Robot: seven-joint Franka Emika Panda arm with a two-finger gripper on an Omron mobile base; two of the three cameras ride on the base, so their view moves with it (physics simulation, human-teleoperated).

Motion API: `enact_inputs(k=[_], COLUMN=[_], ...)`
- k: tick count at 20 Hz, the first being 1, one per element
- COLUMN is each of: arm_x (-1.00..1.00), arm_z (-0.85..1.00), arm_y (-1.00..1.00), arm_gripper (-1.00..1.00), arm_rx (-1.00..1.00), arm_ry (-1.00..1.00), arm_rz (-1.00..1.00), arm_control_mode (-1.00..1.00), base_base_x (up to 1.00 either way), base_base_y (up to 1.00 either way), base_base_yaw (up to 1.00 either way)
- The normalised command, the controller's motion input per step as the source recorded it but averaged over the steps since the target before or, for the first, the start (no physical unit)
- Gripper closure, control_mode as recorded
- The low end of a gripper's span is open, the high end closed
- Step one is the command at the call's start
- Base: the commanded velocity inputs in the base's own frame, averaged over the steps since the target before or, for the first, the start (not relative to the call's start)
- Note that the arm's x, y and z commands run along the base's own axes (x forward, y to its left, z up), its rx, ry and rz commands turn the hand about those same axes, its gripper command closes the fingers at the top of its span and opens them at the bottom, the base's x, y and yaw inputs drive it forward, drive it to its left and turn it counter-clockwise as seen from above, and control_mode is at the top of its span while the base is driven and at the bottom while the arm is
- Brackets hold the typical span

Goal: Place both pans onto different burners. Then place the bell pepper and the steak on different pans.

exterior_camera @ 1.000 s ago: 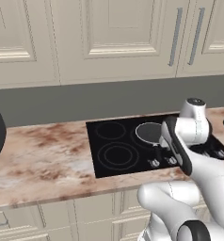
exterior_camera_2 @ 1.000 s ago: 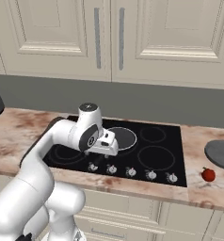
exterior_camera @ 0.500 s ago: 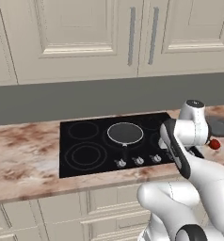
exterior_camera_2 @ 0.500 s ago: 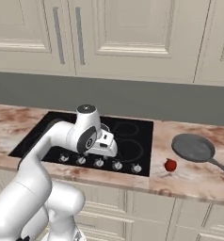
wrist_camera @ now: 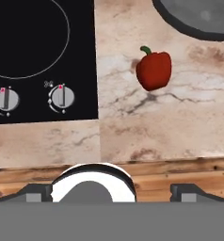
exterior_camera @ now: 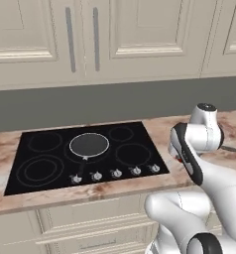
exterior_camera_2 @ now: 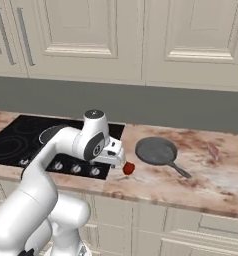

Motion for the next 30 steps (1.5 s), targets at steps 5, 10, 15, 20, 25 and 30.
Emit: enact_inputs(k=[5, 10, 15, 20, 25, 30], arm_x=[0.00, 0.00, 0.00, 0.00, 0.00, 0.00], arm_z=[0.00, 0.00, 0.00, 0.00, 0.00, 0.00], arm_y=[0.00, 0.00, 0.00, 0.00, 0.00, 0.00], arm_gripper=[-1.00, -1.00, -1.00, -1.00, -1.00, -1.00], arm_rx=[0.00, 0.00, 0.00, 0.00, 0.00, 0.00], arm_ry=[0.00, 0.00, 0.00, 0.00, 0.00, 0.00], arm_rz=[0.00, 0.00, 0.00, 0.00, 0.00, 0.00], arm_control_mode=[1.00, 1.00, 1.00, 1.00, 1.00, 1.00], base_base_x=[0.00, 0.00, 0.09, 0.25, 0.34, 0.42], base_base_y=[-0.47, -0.46, -0.11, 0.00, 0.00, 0.00], base_base_yaw=[0.00, 0.01, 0.02, 0.02, 0.00, 0.00])
